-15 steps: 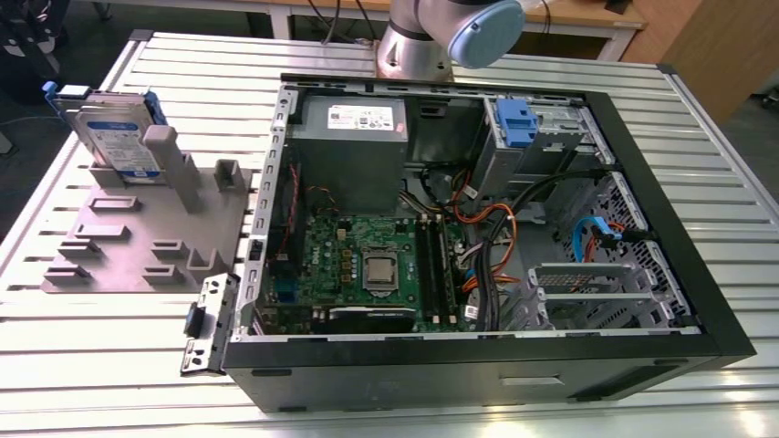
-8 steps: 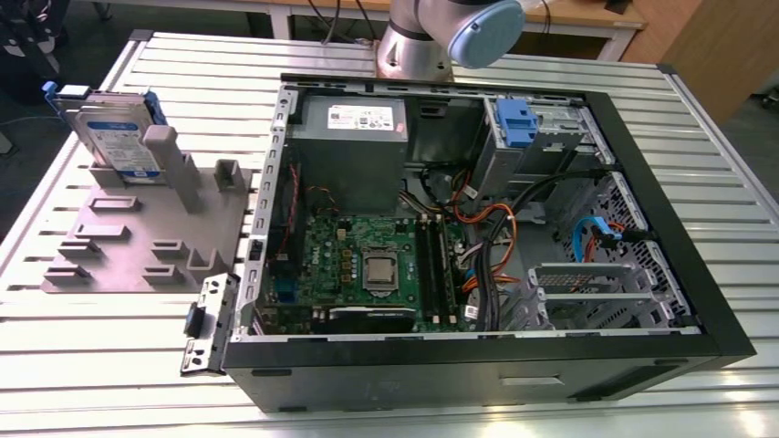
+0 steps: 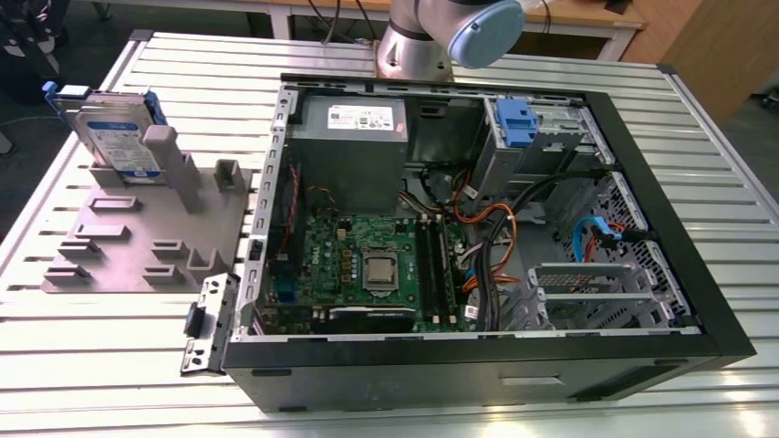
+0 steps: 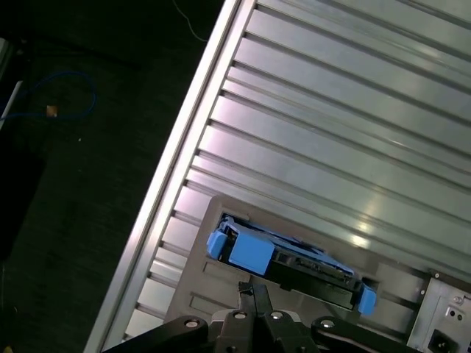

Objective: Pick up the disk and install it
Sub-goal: 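Pick up the disk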

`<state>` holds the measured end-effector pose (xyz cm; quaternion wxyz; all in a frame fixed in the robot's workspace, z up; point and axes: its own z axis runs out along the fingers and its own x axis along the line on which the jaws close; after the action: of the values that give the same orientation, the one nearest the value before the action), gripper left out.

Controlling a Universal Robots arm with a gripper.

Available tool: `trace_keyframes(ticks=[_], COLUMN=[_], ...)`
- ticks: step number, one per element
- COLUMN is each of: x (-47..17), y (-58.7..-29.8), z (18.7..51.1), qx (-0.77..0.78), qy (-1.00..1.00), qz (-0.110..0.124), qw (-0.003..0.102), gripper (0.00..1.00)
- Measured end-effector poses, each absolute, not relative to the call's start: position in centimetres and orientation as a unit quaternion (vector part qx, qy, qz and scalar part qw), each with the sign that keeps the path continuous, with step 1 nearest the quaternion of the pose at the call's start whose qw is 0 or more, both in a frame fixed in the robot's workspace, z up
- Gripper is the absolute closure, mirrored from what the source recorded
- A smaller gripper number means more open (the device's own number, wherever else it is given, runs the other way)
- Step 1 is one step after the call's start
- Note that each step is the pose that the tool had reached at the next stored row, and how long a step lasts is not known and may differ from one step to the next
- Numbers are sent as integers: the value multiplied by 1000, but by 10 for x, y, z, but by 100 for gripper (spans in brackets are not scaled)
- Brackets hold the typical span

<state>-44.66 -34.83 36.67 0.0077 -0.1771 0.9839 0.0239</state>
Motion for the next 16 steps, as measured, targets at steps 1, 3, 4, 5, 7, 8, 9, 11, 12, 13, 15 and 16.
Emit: trace_keyframes(ticks=[1, 3, 4, 5, 7, 8, 9, 11, 12, 13, 15, 16], x=[-447, -447, -447, -447, -447, -447, -447, -447, -447, -447, -447, -447], y=[-348, -348, -348, -348, -348, -348, -348, -348, -348, -348, -348, -348], z=[367, 367, 367, 367, 367, 367, 367, 367, 367, 367, 367, 367], qx=[-178, -179, -180, -181, -182, -183, -183, -185, -186, -187, -188, -189], qy=[984, 983, 983, 983, 983, 983, 983, 982, 982, 982, 982, 982], qz=[24, 24, 24, 24, 24, 24, 24, 24, 24, 24, 24, 24], qw=[8, 8, 8, 8, 8, 8, 8, 8, 7, 7, 7, 7], gripper=[89, 89, 89, 89, 89, 89, 89, 89, 89, 89, 89, 89])
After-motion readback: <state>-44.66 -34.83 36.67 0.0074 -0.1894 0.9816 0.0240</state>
